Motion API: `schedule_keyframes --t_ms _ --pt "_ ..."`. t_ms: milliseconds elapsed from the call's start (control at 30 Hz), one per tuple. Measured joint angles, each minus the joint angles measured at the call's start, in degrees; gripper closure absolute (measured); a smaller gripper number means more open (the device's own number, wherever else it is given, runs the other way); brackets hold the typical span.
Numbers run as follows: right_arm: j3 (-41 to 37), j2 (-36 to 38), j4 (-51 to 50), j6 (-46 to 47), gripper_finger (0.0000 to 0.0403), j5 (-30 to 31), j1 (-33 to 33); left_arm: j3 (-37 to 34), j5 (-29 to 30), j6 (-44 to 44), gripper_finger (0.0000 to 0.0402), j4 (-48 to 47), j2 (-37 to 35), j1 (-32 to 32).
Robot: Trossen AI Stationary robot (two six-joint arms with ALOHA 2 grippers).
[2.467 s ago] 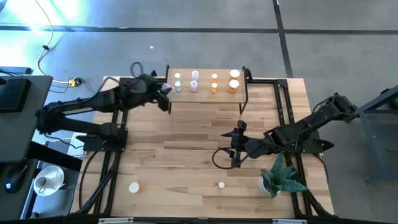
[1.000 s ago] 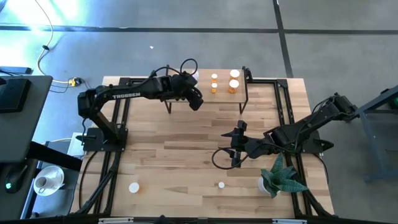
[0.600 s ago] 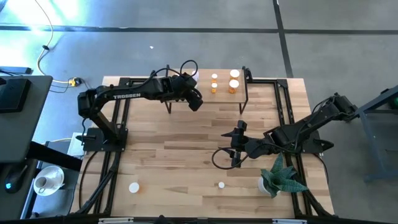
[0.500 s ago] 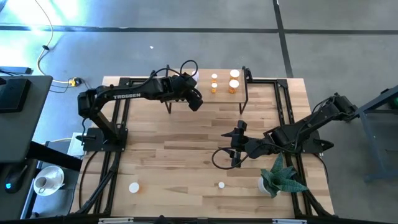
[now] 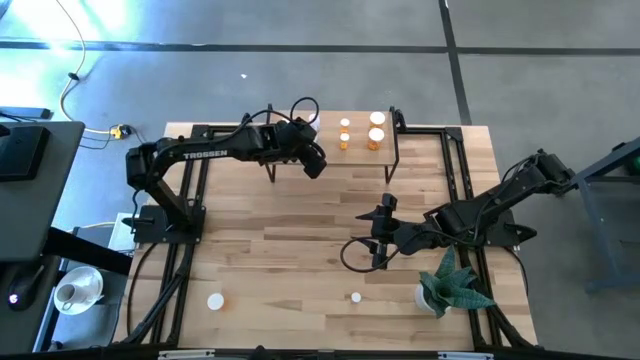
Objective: Pick and place medicine bottles onto shelf by color
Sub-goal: Put the transparent pill bottle on the shelf aligned with the other transparent pill bottles, then put the small orange pill bottle on the shelf aligned with the other small orange pill bottles
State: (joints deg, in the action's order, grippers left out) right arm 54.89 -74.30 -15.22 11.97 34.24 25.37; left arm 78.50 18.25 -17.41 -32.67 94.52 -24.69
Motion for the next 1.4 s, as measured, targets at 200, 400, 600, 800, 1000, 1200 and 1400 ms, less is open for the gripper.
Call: schedule_keyframes --t_ms 200,400,600,800,1000,1200,1400 --pt "0.0 0.0 0.0 0.0 0.0165 0.0 0.0 0.0 -0.1 -0.4 0.0251 0.0 0.0 0.0" --pt "0.0 0.0 0.0 0.0 0.0165 0.0 0.0 0.0 -0.1 -0.4 0.0220 0.9 0.0 0.0" --pt "0.0 0.0 0.0 0.0 0.0165 0.0 0.0 0.0 -0.1 -0.4 0.0192 1.5 0.0 0.0" --pt "0.0 0.0 0.0 0.0 0.0165 0.0 0.0 0.4 -0.1 -0.4 0.0187 1.1 0.0 0.0" --pt "0.0 0.0 0.0 0.0 0.0165 0.0 0.0 5.0 -0.1 -0.4 0.0187 -3.3 0.0 0.0" --pt "0.0 0.0 -0.1 0.0 0.0165 0.0 0.0 13.4 -0.1 1.8 0.0188 -12.5 0.0 0.0" --pt "0.0 0.0 -0.7 0.2 0.0165 -1.4 0.0 16.1 -2.1 3.8 0.0188 -19.4 -2.9 1.9"
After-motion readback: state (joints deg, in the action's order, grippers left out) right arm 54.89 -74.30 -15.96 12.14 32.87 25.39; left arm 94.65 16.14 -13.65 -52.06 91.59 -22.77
